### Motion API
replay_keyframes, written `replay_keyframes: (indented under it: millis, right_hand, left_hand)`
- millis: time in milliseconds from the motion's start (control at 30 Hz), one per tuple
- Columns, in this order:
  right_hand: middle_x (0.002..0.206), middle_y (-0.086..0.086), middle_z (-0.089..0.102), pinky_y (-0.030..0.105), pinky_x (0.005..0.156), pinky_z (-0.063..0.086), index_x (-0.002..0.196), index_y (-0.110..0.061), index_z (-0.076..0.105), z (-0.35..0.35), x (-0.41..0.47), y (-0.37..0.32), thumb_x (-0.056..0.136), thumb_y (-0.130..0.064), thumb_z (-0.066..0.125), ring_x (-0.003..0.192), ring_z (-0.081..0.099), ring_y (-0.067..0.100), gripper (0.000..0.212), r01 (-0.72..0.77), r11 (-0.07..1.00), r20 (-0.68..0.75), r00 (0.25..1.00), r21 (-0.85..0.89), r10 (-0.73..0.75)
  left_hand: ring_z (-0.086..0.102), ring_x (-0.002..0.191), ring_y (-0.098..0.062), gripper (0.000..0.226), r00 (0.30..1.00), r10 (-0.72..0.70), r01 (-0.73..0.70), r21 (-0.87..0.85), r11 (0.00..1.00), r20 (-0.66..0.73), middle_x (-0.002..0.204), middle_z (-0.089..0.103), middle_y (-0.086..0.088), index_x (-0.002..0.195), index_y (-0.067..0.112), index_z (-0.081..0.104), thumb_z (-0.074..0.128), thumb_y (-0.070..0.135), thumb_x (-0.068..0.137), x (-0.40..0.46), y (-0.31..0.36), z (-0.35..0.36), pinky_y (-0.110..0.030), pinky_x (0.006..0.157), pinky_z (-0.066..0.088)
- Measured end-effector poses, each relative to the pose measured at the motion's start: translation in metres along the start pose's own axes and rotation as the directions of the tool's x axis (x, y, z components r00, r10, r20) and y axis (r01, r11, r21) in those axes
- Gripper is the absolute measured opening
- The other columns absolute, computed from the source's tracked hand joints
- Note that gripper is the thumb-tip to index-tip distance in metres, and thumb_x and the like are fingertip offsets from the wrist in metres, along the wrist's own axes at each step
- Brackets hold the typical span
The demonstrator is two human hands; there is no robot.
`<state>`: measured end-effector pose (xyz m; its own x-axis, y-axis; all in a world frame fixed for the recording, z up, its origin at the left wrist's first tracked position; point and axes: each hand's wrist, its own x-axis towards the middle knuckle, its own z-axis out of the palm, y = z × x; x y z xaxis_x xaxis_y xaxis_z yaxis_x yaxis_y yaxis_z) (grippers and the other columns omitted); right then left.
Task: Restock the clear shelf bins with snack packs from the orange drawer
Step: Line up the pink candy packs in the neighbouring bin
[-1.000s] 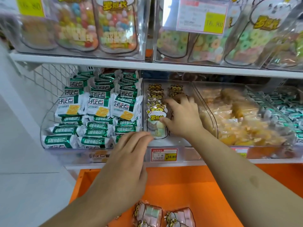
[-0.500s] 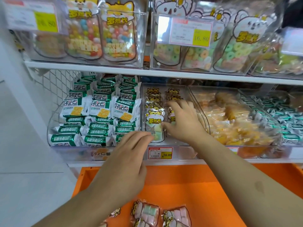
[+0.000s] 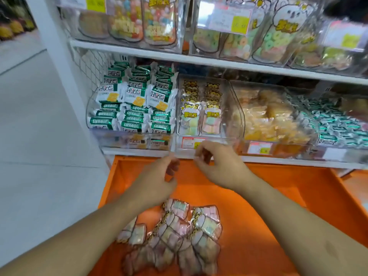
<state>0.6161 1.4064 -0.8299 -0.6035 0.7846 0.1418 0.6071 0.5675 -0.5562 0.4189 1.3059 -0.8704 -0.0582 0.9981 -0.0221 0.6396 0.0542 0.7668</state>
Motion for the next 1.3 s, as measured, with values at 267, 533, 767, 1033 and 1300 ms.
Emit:
replay_keyframes:
  millis: [267,533,767,1033,1300]
  right_hand:
    - [0.129,0.004,0.062,0.037,0.086,0.051,0.134,-0.017,0.059,0.091,-0.063,0.088,0.098,-0.032,0.07,0.106,0.061,0.024,0.04,-0.308,0.929,0.417,0.831,-0.205,0.368]
    - [0.166,0.007,0.028,0.046,0.119,0.038,0.161,-0.022,0.034,0.164,-0.077,0.182,0.084,-0.041,0.085,0.149,0.034,0.037,0.094,-0.471,0.822,0.48,0.668,-0.32,0.569]
    - [0.161,0.011,0.024,0.052,0.118,0.036,0.161,-0.028,0.022,0.21,-0.082,0.219,0.069,-0.055,0.09,0.145,0.027,0.04,0.118,-0.405,0.778,0.427,0.667,-0.48,0.611]
    - [0.138,0.01,0.052,0.037,0.094,0.049,0.136,-0.024,0.051,0.206,-0.072,0.22,0.072,-0.054,0.089,0.123,0.05,0.031,0.08,-0.407,0.755,0.45,0.621,-0.514,0.641]
    - [0.077,-0.002,0.054,0.027,0.049,0.033,0.104,-0.019,0.054,0.159,-0.057,0.185,0.081,-0.024,0.081,0.06,0.048,0.015,0.036,-0.563,0.787,0.419,0.67,-0.251,0.613]
  left_hand:
    - [0.059,0.096,0.001,0.025,0.949,-0.281,0.276,0.053,0.96,0.145,0.113,0.063,0.012,0.119,0.028,0.058,0.071,0.025,0.097,-0.027,-0.083,0.07,-0.015,0.074,0.044]
    - [0.054,0.129,-0.017,0.066,0.847,-0.421,0.369,0.212,0.905,0.324,0.151,0.05,0.003,0.151,0.034,0.045,0.073,0.032,0.092,-0.011,-0.146,0.135,-0.03,0.1,0.047]
    - [0.05,0.127,-0.027,0.089,0.797,-0.522,0.4,0.382,0.833,0.304,0.149,0.044,-0.01,0.146,0.015,0.044,0.077,0.065,0.081,0.02,-0.183,0.182,-0.04,0.103,0.048]
    - [0.057,0.089,-0.014,0.036,0.795,-0.561,0.532,0.18,0.828,0.231,0.119,0.066,0.0,0.128,0.015,0.064,0.07,0.034,0.097,0.023,-0.191,0.188,-0.026,0.068,0.043]
    - [0.067,0.097,-0.016,0.014,0.851,-0.475,0.495,-0.042,0.868,0.222,0.105,0.072,0.013,0.09,0.033,0.064,0.075,0.026,0.095,0.03,-0.165,0.144,-0.034,0.085,0.054]
